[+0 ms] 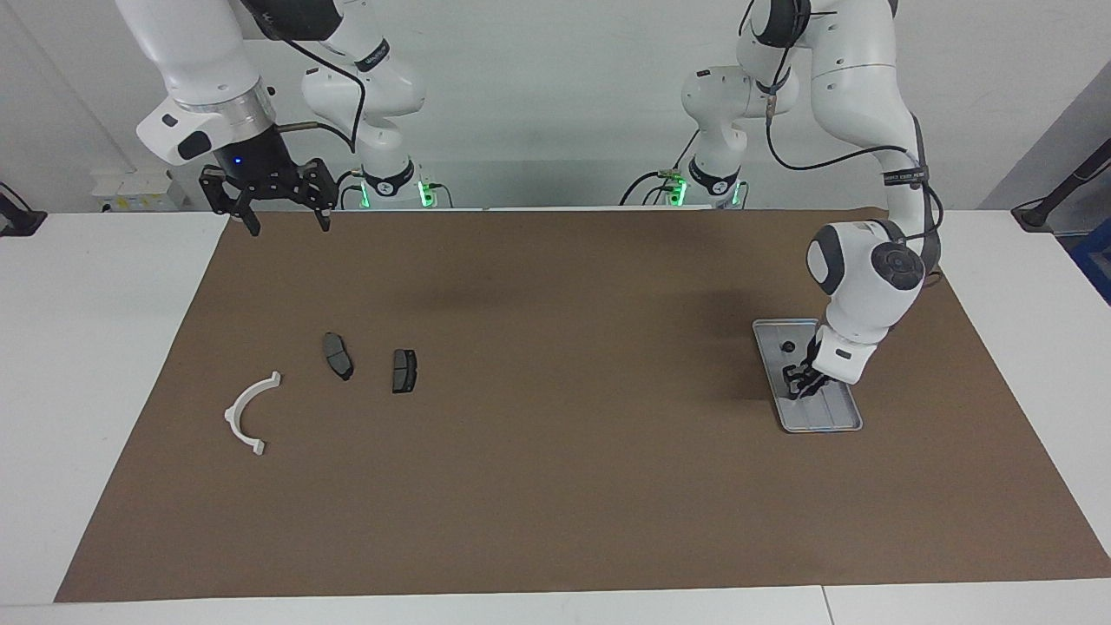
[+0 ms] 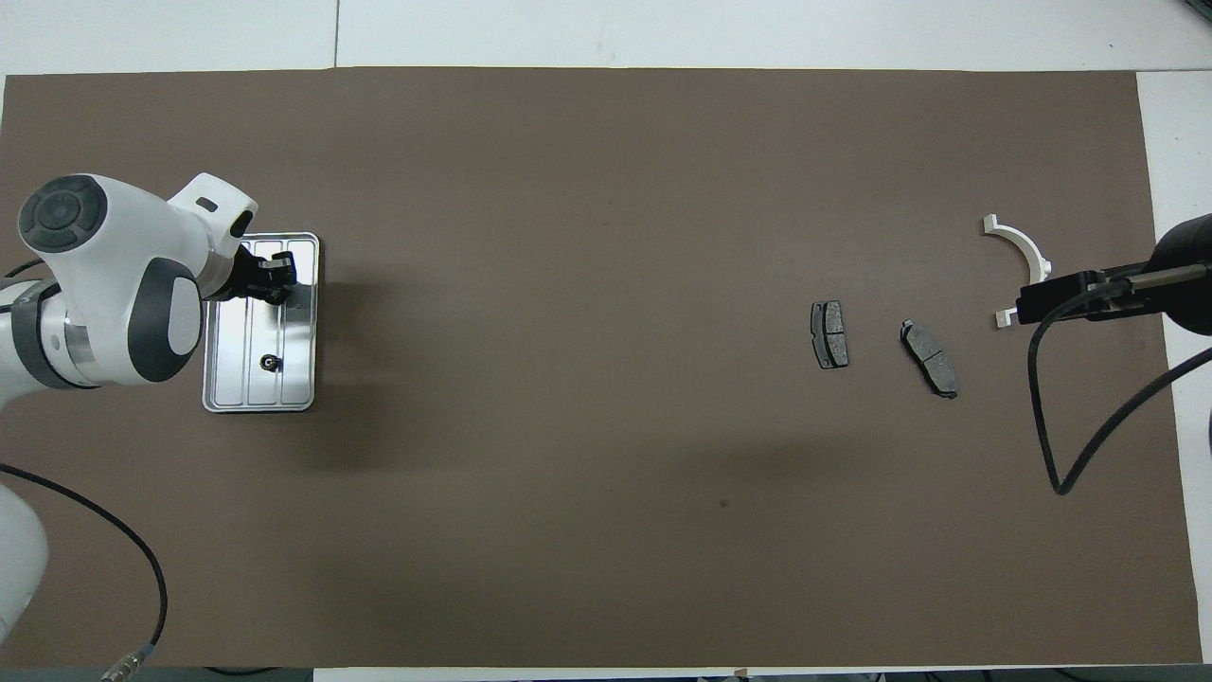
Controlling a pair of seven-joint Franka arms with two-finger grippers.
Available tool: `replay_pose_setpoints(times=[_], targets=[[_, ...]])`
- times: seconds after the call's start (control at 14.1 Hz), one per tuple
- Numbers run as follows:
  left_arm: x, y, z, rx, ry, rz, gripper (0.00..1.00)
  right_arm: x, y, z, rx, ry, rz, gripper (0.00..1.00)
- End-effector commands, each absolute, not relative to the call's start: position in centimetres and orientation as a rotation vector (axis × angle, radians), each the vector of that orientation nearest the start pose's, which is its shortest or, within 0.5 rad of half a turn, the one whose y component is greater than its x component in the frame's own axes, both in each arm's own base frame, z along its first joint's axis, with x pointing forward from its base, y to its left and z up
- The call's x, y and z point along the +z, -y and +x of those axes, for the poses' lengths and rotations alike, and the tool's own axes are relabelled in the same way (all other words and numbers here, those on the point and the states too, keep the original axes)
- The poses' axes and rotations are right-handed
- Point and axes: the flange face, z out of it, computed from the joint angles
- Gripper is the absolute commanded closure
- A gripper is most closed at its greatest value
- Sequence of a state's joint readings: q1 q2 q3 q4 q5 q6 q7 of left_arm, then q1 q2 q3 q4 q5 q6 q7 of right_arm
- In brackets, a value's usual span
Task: Place bearing gear from tray to pile
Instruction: 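Close the left gripper on the gear and lift it, then carry the gear to the table center and release it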
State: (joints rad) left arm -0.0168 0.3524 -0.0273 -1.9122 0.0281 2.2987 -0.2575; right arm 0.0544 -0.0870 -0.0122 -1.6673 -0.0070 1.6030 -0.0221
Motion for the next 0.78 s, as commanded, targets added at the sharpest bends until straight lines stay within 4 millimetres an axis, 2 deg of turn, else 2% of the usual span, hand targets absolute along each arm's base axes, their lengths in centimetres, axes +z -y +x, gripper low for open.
replay_pose_setpoints(times=[0.0,0.07,0.21,0.42,0.49,0.71], targets=[[34.9,8.0,63.8,-0.015,0.442,-3.084,0.93,62.9,-1.8,52.1,-0.048,0.074,-3.124,0.0],[35.6,10.3,63.7,-0.009,0.482,-3.074,0.93,62.9,-1.6,52.1,-0.048,0.071,-3.124,0.0],[37.3,17.8,63.1,-0.025,0.54,-3.065,0.93,62.9,-1.6,52.1,-0.043,0.069,-3.124,0.0],[38.3,26.0,61.6,-0.062,0.649,-3.065,0.93,62.9,-1.6,52.1,-0.048,0.069,-3.124,0.0],[38.3,28.2,60.8,-0.068,0.676,-3.064,0.93,62.9,-1.8,52.1,-0.048,0.071,-3.124,0.0],[35.6,37.3,58.6,-0.088,0.712,-3.082,0.93,62.9,-2.0,52.1,-0.048,0.071,-3.123,0.0]])
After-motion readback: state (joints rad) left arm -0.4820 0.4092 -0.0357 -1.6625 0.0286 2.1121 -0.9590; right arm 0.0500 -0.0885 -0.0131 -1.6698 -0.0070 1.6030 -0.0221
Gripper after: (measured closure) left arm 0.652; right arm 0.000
